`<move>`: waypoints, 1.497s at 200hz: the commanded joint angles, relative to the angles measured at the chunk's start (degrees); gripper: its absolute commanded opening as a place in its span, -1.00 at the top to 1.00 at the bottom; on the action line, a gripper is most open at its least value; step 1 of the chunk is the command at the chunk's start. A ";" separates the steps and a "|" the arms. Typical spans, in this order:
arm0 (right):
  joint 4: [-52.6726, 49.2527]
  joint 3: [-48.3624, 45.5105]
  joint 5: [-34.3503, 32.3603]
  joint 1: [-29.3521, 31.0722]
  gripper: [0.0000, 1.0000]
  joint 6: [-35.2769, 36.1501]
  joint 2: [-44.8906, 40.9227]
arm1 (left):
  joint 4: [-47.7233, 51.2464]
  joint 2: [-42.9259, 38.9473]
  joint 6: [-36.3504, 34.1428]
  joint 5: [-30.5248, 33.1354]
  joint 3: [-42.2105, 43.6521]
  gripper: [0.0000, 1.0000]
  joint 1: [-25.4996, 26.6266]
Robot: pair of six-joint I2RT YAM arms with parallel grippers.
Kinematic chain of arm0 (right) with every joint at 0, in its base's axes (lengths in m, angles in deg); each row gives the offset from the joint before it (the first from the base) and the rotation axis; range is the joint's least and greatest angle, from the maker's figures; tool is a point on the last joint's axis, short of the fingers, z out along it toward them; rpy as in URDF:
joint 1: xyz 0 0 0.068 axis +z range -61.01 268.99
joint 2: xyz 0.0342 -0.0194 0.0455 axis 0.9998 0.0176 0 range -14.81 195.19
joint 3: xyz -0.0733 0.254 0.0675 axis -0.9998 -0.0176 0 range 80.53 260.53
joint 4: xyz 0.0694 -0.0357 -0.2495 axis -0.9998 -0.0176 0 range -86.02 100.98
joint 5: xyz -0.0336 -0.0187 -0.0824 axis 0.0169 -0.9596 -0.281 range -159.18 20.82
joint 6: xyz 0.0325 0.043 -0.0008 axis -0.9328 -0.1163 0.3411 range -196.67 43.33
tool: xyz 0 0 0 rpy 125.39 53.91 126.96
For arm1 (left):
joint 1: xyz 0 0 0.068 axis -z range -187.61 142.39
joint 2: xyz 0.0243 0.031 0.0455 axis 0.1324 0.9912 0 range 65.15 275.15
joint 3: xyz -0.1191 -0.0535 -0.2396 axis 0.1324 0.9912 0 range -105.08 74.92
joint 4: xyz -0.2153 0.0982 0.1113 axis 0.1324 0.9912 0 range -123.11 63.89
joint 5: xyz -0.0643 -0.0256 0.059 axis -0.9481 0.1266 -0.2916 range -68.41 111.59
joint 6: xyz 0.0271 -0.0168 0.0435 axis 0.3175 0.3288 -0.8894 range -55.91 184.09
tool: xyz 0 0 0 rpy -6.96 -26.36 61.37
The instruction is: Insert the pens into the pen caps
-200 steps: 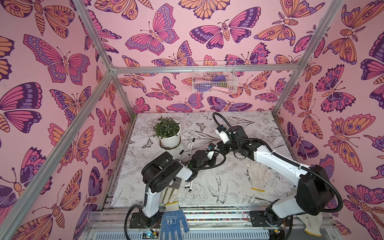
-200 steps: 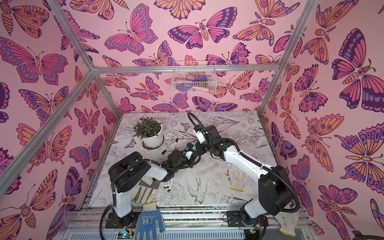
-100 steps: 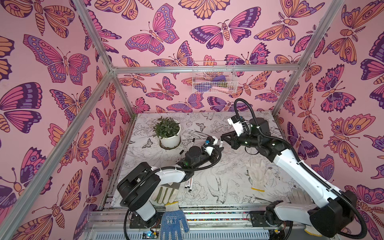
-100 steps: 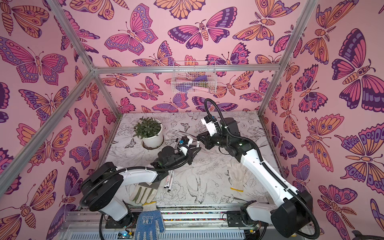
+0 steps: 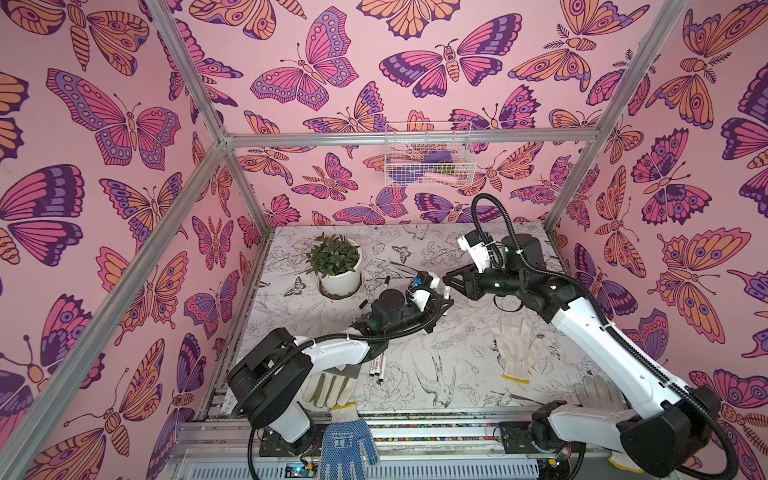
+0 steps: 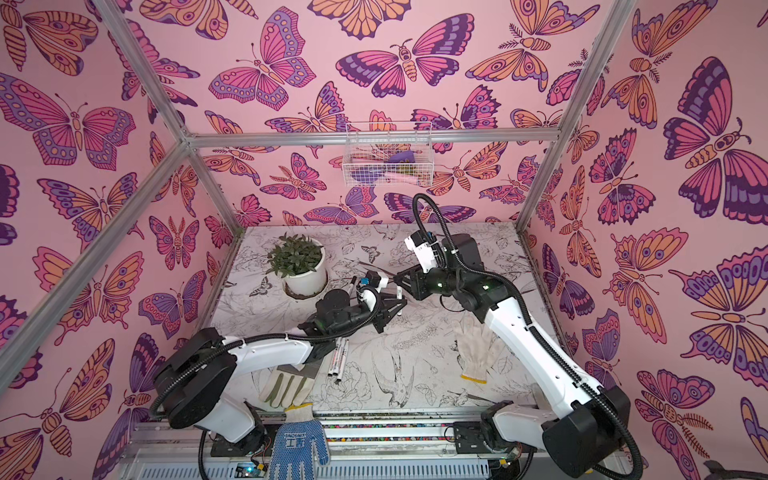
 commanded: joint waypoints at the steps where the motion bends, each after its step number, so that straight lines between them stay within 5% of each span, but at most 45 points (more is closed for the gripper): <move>1: -3.99 1.29 5.93 1.49 0.39 -2.50 0.13 | -5.47 0.91 1.28 -2.22 -2.78 1.00 -0.20; 49: -1.10 3.86 2.98 0.61 -0.28 -3.21 0.31 | -10.72 7.06 5.27 -1.31 0.23 1.00 -0.93; 72: 0.03 4.53 2.16 0.05 -0.44 -3.51 -0.78 | -12.52 9.12 7.84 0.88 2.09 1.00 -2.30; 117: 0.79 2.04 -7.51 -3.97 -0.45 -7.17 -3.94 | -9.76 11.24 14.65 5.11 5.04 1.00 -6.81; 182: -2.50 1.04 -13.48 -5.19 -0.40 -7.43 -5.53 | 37.79 8.80 13.39 12.65 -8.35 1.00 -10.82; 299: -2.78 -0.20 -13.02 -5.19 -0.34 -7.11 -4.84 | 58.84 20.91 12.87 16.55 -23.02 1.00 -15.39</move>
